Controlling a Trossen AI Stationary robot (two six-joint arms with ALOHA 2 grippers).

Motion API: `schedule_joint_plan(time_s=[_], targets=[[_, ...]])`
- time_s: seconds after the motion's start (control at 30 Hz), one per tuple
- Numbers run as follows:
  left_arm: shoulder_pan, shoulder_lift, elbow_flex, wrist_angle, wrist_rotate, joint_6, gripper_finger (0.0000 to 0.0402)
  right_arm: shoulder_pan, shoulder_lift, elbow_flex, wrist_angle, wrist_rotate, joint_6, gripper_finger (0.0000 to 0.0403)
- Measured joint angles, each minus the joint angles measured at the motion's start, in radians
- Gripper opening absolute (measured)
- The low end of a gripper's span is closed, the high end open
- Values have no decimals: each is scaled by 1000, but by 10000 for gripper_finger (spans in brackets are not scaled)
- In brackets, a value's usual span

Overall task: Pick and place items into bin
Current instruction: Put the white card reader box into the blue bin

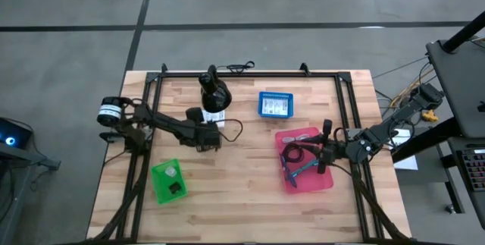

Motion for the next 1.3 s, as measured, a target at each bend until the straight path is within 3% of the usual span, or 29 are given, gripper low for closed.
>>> schedule_joint_plan(time_s=[0.4,0.93,1.3], targets=[[49,0,-3,42,44,98,200,0,0,0,0,0,0,68],[68,2,-12,87,69,111,32,0,0,0,0,0,0,68],[61,2,-13,78,120,60,11,0,0,0,-1,0,0,68]])
